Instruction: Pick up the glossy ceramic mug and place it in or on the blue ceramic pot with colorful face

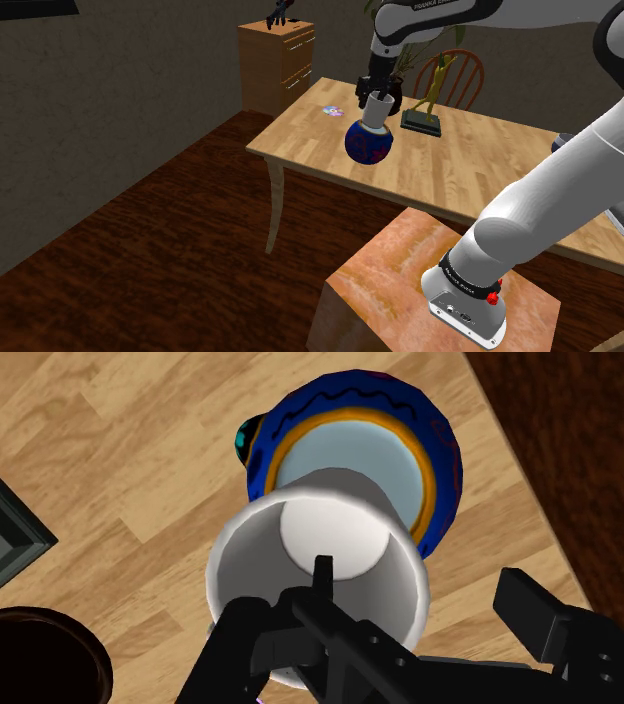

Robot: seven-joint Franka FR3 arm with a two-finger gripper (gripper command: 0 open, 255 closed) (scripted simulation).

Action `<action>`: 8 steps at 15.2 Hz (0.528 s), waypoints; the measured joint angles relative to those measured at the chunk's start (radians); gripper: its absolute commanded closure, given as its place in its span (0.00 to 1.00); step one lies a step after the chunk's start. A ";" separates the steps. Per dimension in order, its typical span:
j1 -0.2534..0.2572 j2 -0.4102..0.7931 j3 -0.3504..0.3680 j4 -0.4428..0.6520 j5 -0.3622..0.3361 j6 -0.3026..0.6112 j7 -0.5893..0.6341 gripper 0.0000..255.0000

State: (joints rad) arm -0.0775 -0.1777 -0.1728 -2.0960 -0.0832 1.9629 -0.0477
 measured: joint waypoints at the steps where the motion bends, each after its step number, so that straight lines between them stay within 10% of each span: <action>1: 0.000 0.000 0.000 0.000 0.000 0.000 0.000 0.00; 8: 0.002 -0.019 0.005 0.089 0.000 -0.107 -0.001 0.00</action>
State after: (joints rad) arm -0.0754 -0.1972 -0.1682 -2.0072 -0.0829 1.8563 -0.0490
